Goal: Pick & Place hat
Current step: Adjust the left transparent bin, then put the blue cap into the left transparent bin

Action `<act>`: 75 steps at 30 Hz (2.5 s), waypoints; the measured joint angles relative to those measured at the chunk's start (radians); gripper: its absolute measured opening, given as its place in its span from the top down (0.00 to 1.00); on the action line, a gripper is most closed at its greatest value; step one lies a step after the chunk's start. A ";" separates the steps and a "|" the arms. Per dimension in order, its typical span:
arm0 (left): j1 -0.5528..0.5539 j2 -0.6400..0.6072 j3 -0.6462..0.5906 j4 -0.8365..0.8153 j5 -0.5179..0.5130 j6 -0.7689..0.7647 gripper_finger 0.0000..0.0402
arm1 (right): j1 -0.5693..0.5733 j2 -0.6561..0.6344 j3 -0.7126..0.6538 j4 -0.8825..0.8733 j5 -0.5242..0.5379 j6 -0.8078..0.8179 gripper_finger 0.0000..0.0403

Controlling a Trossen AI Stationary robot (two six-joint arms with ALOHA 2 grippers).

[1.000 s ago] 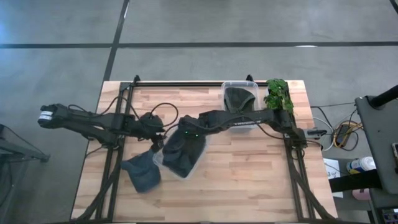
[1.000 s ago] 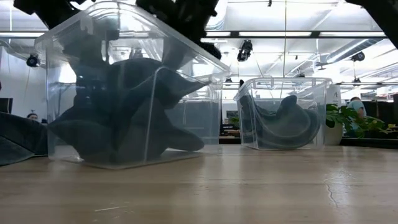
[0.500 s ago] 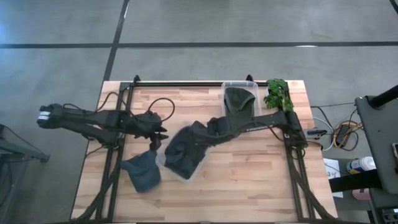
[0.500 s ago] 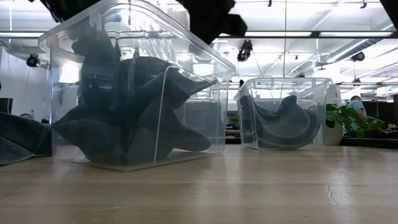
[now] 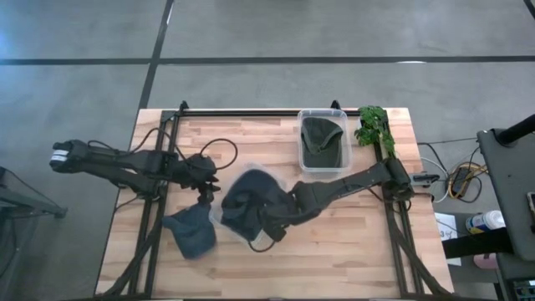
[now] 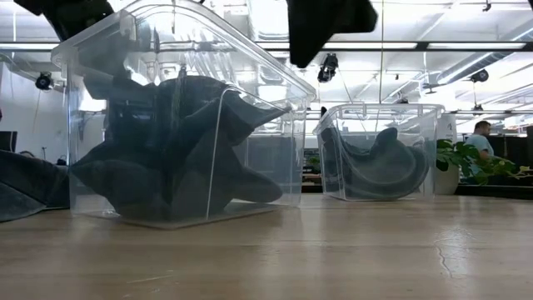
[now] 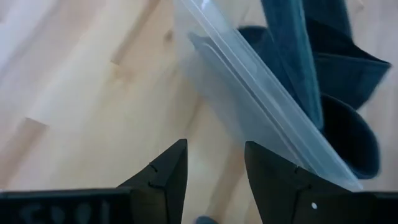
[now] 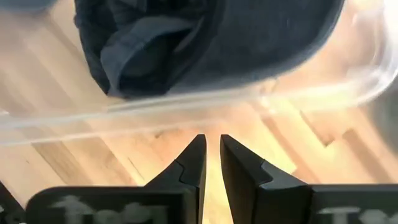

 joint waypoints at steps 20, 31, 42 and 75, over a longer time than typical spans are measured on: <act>0.001 0.011 -0.062 0.122 -0.067 0.021 0.62 | -0.178 0.002 -0.121 0.081 0.052 -0.088 0.89; 0.005 -0.021 0.020 0.030 -0.136 0.033 0.62 | -0.186 -0.092 -0.115 -0.022 0.174 -0.128 0.89; 0.005 -0.082 0.204 -0.093 -0.035 0.028 0.62 | 0.002 -0.222 -0.117 -0.029 0.315 -0.119 0.89; -0.593 0.109 0.024 -0.265 0.247 -0.381 0.62 | 0.275 -0.214 -0.358 0.184 0.149 0.150 0.89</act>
